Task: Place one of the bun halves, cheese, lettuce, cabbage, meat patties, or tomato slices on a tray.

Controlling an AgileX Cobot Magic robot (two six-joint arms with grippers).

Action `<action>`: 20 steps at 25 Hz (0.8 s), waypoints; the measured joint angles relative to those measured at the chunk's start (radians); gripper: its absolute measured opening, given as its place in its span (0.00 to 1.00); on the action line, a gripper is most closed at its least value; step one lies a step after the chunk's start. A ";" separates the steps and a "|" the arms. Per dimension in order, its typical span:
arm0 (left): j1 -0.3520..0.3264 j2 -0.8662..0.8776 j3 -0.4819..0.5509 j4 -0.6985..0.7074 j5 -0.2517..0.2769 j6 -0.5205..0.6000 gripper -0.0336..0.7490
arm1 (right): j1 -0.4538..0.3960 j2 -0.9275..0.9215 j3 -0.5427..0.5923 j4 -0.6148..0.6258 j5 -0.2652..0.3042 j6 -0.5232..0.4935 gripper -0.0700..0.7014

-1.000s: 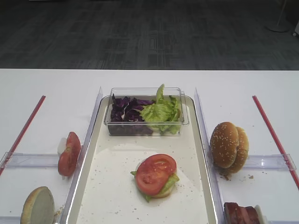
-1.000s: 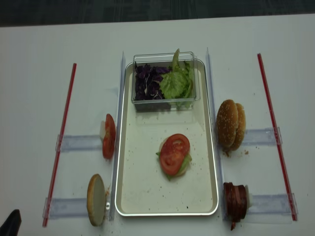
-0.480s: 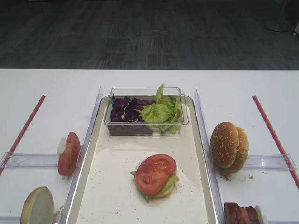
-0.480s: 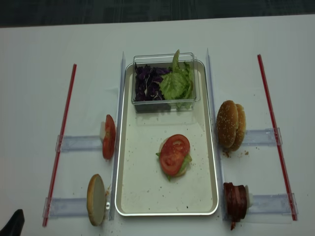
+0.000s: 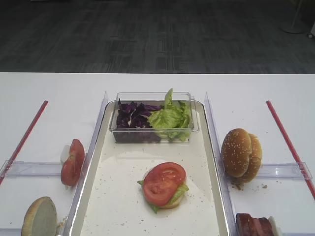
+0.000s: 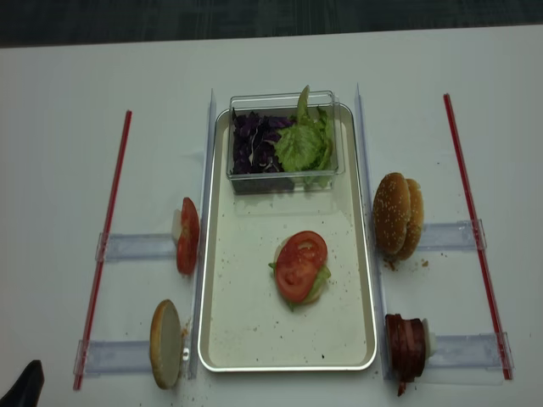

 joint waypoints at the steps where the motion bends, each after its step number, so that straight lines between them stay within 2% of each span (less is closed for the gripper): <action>1: 0.000 0.000 0.000 0.000 0.000 0.000 0.85 | 0.000 0.000 0.000 0.000 0.000 0.000 0.14; 20: 0.000 0.000 0.000 0.000 0.000 0.003 0.83 | 0.000 0.000 0.000 0.011 0.000 -0.002 0.14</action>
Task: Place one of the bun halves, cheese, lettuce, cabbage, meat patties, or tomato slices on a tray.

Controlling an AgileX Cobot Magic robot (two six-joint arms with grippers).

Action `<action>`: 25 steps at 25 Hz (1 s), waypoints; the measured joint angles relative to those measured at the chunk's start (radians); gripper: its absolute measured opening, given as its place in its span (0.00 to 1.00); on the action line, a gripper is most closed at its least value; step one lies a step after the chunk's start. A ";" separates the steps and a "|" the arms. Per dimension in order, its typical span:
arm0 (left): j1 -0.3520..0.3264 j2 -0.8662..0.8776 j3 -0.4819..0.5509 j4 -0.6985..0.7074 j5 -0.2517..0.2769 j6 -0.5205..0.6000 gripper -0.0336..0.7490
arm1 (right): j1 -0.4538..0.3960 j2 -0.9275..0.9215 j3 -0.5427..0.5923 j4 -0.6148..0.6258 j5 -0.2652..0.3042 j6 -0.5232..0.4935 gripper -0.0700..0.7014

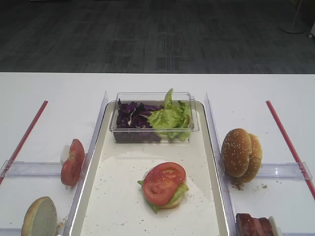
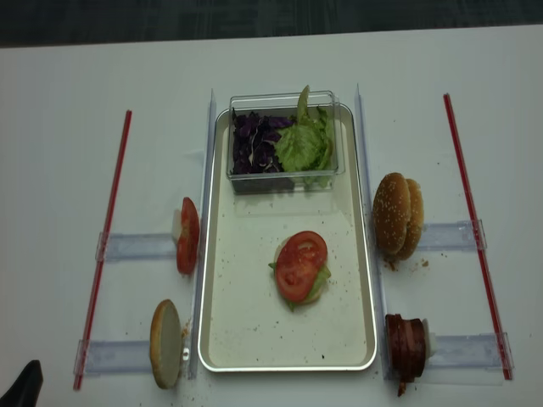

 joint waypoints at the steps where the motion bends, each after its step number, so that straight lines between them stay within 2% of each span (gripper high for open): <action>1: 0.000 0.000 0.000 0.000 0.000 0.000 0.83 | 0.000 0.000 0.000 0.000 0.000 0.000 0.14; 9: 0.000 0.000 0.000 0.000 0.000 0.000 0.83 | 0.000 0.000 0.000 0.032 0.000 0.000 0.14; 16: 0.000 0.000 0.000 0.000 0.000 0.000 0.83 | 0.000 0.000 0.000 0.039 0.000 0.000 0.24; 19: 0.000 0.000 0.000 0.000 0.000 0.000 0.83 | 0.000 0.000 0.000 0.039 0.000 0.000 0.33; 22: 0.000 0.000 0.000 0.000 0.000 0.000 0.83 | 0.000 0.000 0.000 0.039 0.000 0.000 0.47; 25: 0.000 0.000 0.000 0.000 0.000 0.000 0.83 | 0.000 0.000 0.000 0.039 0.000 0.000 0.68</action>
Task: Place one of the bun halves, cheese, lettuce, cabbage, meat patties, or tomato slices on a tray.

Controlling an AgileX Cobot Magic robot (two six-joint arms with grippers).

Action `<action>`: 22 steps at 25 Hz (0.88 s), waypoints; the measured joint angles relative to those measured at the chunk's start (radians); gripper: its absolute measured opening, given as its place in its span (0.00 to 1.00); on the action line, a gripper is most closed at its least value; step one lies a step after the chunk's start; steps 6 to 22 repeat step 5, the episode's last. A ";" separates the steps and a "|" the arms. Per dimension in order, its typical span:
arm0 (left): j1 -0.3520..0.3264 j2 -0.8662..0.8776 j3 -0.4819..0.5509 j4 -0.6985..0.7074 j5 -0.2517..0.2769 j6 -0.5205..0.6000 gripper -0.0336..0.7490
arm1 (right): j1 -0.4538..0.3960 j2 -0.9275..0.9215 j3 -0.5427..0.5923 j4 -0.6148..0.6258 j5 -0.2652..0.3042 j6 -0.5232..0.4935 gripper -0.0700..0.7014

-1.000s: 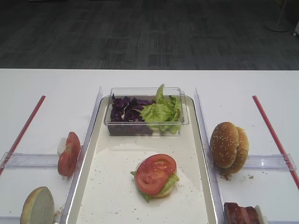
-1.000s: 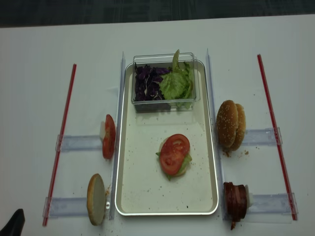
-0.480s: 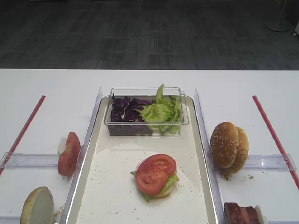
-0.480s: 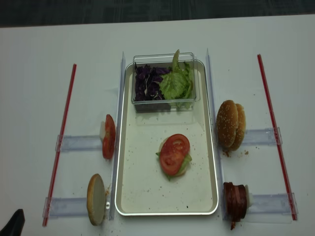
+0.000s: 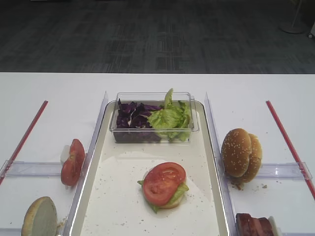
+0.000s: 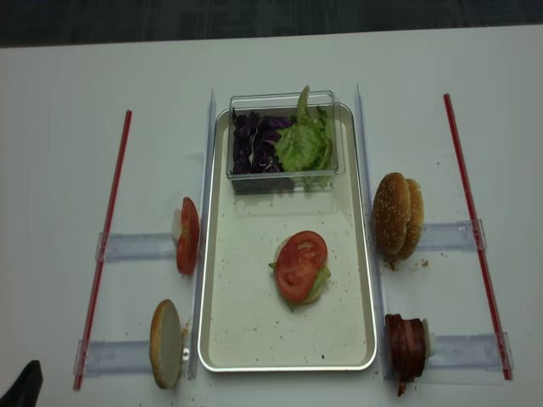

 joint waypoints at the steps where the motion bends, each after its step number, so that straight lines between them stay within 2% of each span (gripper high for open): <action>1: 0.000 0.000 0.000 0.000 0.000 0.000 0.83 | 0.000 0.000 0.000 0.000 0.000 0.000 0.76; 3: 0.000 0.000 0.000 0.000 0.000 0.000 0.83 | 0.000 0.000 0.000 0.000 0.000 0.000 0.89; 5: 0.000 0.000 0.000 0.000 0.000 0.000 0.83 | 0.000 0.000 0.000 0.000 0.000 0.000 0.94; 22: 0.000 0.000 0.000 0.000 0.000 0.000 0.83 | 0.000 0.000 0.000 0.000 0.000 0.000 0.94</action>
